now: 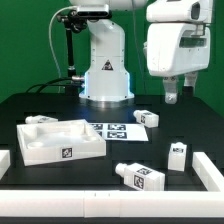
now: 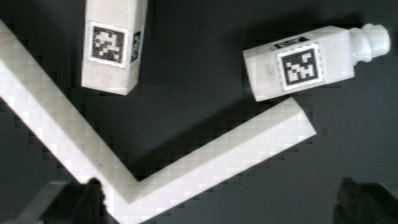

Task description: Assemble one leg

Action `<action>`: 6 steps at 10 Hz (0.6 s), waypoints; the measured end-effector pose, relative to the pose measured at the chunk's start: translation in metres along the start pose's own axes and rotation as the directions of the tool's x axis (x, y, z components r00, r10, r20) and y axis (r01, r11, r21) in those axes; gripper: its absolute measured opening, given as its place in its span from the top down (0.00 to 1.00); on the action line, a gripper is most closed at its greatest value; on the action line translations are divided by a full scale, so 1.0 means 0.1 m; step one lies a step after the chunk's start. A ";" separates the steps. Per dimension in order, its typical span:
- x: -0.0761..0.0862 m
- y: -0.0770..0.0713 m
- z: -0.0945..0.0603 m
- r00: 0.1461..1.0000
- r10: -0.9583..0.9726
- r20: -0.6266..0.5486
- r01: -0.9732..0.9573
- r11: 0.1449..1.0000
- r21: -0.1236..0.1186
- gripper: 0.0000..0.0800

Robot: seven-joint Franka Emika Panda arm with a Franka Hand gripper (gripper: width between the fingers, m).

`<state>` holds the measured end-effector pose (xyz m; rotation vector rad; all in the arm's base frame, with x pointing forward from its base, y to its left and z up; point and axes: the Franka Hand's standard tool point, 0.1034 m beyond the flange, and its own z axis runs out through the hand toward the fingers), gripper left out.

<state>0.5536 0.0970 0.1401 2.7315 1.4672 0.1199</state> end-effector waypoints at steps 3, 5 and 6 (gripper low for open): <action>0.00 0.00 0.00 1.000 0.001 0.000 -0.001 1.000 0.000 0.19; -0.10 0.20 0.04 1.000 -0.025 0.003 0.025 1.000 -0.005 0.19; -0.16 0.32 0.13 1.000 -0.015 0.002 0.015 1.000 -0.008 0.19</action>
Offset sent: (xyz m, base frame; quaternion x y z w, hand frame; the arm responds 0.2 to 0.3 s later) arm 0.0000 0.0000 0.0000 0.0000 0.0000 0.0000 1.0000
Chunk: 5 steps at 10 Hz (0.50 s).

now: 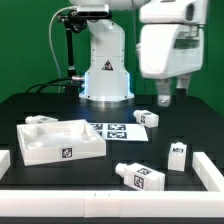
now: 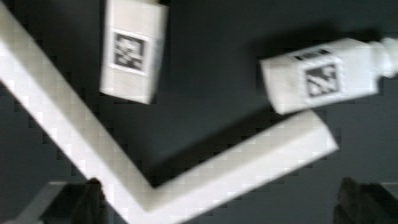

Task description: Assemble one leg

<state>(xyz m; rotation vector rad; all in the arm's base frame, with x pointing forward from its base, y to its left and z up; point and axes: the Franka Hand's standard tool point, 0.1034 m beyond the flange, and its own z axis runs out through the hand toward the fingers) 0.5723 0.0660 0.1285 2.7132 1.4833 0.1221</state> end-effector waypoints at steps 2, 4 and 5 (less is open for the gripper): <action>-0.15 0.11 0.39 1.000 0.024 -0.017 -0.024 1.000 -0.004 0.19; -0.23 0.10 0.53 1.000 0.028 0.000 -0.028 0.999 0.023 0.19; -0.21 0.11 0.52 1.000 0.027 -0.002 -0.026 0.999 0.020 0.19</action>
Offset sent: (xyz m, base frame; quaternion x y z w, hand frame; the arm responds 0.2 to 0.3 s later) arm -0.0166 0.0090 -0.0189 0.0651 -0.0037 0.0285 0.9975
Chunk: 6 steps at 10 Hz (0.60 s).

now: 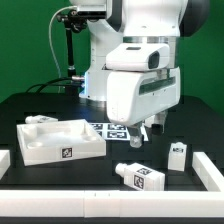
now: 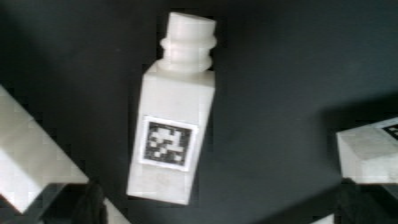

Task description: Assemble one leg

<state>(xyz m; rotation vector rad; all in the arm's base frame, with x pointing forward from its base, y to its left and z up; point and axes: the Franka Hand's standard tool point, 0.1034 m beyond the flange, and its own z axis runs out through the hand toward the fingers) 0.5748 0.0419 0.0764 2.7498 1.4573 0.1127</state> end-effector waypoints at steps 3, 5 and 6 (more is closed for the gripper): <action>-0.04 0.05 0.11 1.000 0.000 -0.008 -0.001 1.000 -0.014 0.19; -0.03 0.19 0.34 1.000 0.015 -0.007 -0.015 1.000 -0.011 0.19; -0.03 0.21 0.49 1.000 0.020 -0.011 -0.020 1.000 -0.010 0.19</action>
Offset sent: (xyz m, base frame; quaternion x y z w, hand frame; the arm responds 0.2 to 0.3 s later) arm 0.0365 -0.0232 -0.0327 -0.0366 -0.0153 0.0038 0.9992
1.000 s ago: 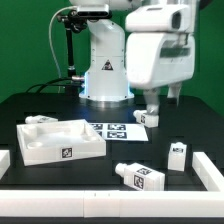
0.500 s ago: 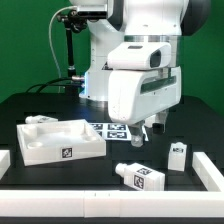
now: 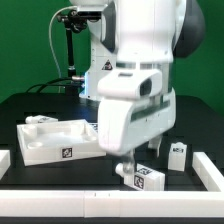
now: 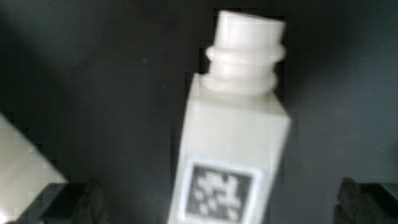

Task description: Assemble one leg

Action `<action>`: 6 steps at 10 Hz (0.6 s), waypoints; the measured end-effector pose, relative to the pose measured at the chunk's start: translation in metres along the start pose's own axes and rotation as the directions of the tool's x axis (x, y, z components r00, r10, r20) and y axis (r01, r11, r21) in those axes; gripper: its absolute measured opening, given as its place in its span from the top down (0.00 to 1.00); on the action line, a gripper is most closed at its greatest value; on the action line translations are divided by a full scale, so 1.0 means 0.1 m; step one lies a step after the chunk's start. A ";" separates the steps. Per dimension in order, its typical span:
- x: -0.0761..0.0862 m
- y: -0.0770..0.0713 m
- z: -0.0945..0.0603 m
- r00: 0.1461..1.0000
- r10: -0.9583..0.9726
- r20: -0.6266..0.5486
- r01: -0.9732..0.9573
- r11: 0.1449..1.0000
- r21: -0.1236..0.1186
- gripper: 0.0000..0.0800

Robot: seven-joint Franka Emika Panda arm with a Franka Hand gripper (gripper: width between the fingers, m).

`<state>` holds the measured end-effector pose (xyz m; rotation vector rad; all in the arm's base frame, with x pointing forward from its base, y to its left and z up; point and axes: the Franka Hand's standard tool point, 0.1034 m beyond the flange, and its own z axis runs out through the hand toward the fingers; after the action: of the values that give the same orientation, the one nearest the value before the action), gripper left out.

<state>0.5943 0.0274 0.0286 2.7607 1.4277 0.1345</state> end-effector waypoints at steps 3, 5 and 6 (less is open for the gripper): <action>-0.04 0.00 0.21 1.000 -0.007 -0.021 0.007 1.000 -0.014 0.19; -0.04 0.00 0.21 1.000 -0.007 -0.020 0.006 1.000 -0.013 0.35; -0.04 0.00 0.21 1.000 -0.007 -0.020 0.006 1.000 -0.013 0.35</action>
Offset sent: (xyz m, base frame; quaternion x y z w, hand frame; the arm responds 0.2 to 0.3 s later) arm 0.0000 0.0000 0.0000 0.0000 0.0000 0.0000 1.0000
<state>0.5938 0.0248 0.0071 2.7523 1.4351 0.1710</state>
